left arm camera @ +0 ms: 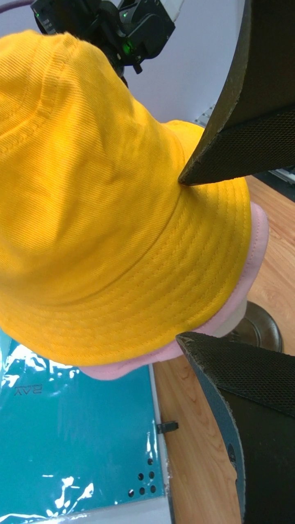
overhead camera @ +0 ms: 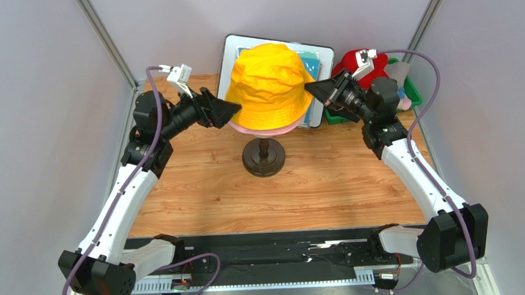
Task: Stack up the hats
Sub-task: Adjust the hat on the hat.
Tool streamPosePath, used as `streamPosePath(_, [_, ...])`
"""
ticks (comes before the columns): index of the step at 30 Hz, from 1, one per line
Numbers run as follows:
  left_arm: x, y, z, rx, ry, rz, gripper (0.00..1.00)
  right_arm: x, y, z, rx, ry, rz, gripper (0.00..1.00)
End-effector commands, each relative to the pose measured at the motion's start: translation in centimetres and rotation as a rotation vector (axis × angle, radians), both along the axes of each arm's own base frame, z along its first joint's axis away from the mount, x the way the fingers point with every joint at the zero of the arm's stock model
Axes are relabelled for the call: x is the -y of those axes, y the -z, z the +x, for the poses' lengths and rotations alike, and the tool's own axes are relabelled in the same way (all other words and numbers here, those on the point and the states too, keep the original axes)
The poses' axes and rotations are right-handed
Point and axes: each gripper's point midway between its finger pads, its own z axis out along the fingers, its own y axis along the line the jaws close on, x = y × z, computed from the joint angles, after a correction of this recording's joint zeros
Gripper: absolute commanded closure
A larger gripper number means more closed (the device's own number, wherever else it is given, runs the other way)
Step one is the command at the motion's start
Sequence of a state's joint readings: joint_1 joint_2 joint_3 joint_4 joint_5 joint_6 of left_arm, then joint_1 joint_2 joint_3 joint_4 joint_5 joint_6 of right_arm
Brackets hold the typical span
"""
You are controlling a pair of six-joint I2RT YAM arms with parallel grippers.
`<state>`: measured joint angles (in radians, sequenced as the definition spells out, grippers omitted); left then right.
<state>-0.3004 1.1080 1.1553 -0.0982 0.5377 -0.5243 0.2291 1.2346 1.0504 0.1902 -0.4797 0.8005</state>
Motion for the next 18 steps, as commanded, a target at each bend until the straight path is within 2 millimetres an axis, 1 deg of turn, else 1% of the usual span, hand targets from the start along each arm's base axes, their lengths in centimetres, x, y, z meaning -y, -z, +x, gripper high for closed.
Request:
streamPosePath(1, [-0.3, 1.1, -0.2, -0.009, -0.011, 0.027, 0.07, 0.9, 9.6, -0.1, -0.254, 0.040, -0.151, 1.00])
streamPosePath(4, [0.0, 1.6, 0.0, -0.033, -0.001, 0.027, 0.08, 0.8, 9.8, -0.4, -0.254, 0.037, -0.162, 1.00])
streamPosePath(9, [-0.3, 2.3, 0.1, -0.055, -0.026, 0.045, 0.08, 0.4, 10.5, -1.0, -0.262, 0.039, -0.195, 1.00])
streamPosePath(14, [-0.7, 2.6, 0.0, -0.062, -0.047, 0.055, 0.08, 0.1, 11.6, -1.7, -0.281, 0.038, -0.215, 1.00])
streamPosePath(15, [-0.8, 2.8, 0.1, -0.067, -0.049, 0.058, 0.08, 0.0, 12.1, -2.0, -0.290, 0.036, -0.220, 1.00])
streamPosePath(18, [-1.0, 2.5, 0.0, -0.059, -0.063, 0.064, 0.07, 0.4, 13.0, -2.3, -0.305, 0.053, -0.240, 1.00])
